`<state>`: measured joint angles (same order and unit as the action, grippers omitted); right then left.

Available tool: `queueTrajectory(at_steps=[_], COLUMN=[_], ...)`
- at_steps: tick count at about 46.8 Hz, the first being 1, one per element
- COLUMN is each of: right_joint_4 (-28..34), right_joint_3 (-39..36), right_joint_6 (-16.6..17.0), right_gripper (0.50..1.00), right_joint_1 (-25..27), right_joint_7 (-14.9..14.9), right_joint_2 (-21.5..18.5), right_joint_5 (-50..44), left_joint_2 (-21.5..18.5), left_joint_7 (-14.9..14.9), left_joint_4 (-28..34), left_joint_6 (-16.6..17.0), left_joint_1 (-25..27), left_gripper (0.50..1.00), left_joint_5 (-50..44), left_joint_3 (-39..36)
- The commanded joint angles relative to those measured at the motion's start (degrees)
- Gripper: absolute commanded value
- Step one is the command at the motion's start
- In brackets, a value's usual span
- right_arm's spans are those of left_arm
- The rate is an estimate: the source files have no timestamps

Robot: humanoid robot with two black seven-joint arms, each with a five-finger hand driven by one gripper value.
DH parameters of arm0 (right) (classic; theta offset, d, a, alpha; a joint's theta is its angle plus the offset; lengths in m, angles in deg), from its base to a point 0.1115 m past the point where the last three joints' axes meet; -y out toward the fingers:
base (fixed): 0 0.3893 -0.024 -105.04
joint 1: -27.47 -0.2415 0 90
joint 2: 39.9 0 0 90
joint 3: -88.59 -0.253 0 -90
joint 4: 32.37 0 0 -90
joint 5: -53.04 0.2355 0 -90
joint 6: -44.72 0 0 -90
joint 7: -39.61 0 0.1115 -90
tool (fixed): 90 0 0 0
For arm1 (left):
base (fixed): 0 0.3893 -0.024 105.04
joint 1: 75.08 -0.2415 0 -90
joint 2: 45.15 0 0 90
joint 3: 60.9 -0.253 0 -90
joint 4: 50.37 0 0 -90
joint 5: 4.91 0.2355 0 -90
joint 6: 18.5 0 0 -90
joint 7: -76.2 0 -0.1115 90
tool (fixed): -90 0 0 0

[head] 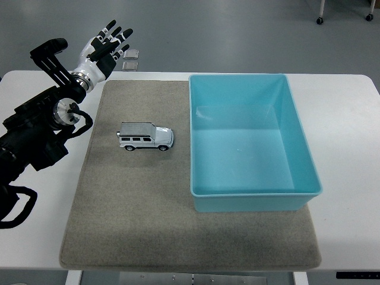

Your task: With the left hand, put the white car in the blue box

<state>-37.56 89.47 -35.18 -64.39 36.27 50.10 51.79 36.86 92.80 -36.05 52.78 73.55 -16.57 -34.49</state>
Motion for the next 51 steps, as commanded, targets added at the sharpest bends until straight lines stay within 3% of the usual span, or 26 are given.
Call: queueTrajectory(at_steps=[1,51], right_joint_4=[0.0,0.0], right_joint_3=[0.0,0.0], right_joint_6=[0.0,0.0], right_gripper=[0.936,0.936], right_joint_1=[0.0,0.0], right_joint_7=[0.0,0.0], right_joint_2=[0.0,0.0], right_joint_5=[0.0,-0.1], left_joint_2=[0.0,-0.4], left_joint_7=[0.0,-0.3], left_joint_4=[0.0,0.1], left_joint_6=[0.0,-0.1], left_joint_1=[0.0,0.0], left_gripper=[1.0,1.0], left_joint_5=[0.1,0.1], left_joint_3=[-0.3,-0.5])
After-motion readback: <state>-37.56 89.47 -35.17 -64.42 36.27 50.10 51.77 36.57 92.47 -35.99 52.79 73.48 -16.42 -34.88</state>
